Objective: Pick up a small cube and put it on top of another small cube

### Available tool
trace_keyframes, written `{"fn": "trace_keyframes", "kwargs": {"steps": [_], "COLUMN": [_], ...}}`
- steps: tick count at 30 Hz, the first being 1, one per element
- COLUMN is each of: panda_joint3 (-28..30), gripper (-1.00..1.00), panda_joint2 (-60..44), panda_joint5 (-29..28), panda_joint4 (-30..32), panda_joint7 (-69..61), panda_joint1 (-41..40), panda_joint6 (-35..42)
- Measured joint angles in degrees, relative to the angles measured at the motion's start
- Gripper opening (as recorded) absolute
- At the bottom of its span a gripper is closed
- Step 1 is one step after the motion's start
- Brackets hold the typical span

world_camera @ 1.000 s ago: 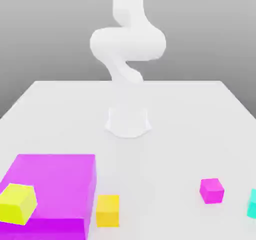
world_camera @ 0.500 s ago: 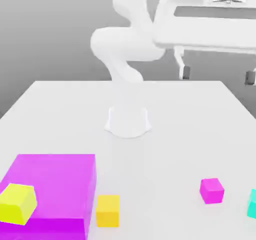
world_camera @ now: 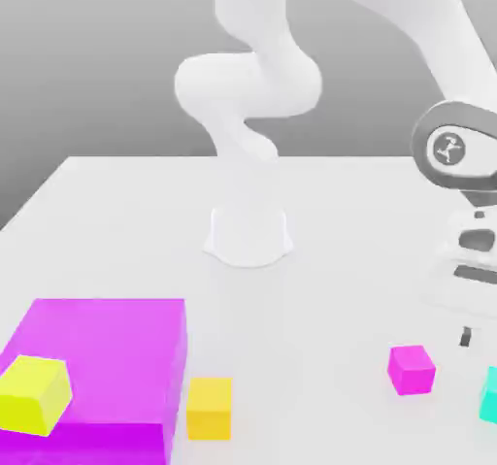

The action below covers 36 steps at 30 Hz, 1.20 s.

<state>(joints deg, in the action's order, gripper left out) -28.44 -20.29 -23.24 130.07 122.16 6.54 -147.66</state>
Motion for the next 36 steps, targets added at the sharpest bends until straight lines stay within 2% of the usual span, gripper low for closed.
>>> {"fn": "trace_keyframes", "kwargs": {"steps": [2,5,6,13,17,18,30,32,35,36], "panda_joint3": [0.4,4.5,5.7,5.9,1.2,1.6,15.6,17.8,19.2,19.5], "gripper": [0.0,0.0,-1.0,-1.0,-1.0,-1.0,-1.0,-1.0,-1.0,1.0], "panda_joint2": [-3.5,-9.7,-11.4,-11.6,-4.3,-2.5,16.2,15.5,10.3,9.3], "panda_joint5": [-0.1,-4.0,-5.3,-5.4,0.6,2.3,19.9,20.7,18.5,18.1], "panda_joint4": [-0.2,-1.7,-2.2,-2.2,-0.1,1.1,17.4,19.1,19.5,19.5], "panda_joint7": [2.9,6.7,7.7,7.8,3.8,3.9,12.2,14.8,17.4,17.8], "panda_joint1": [2.1,5.8,6.8,6.9,3.1,1.4,-19.8,-23.3,-23.0,-22.9], "panda_joint6": [-1.9,-6.1,-7.3,-7.5,-2.7,-2.2,-3.2,-6.2,-11.8,-12.8]}}
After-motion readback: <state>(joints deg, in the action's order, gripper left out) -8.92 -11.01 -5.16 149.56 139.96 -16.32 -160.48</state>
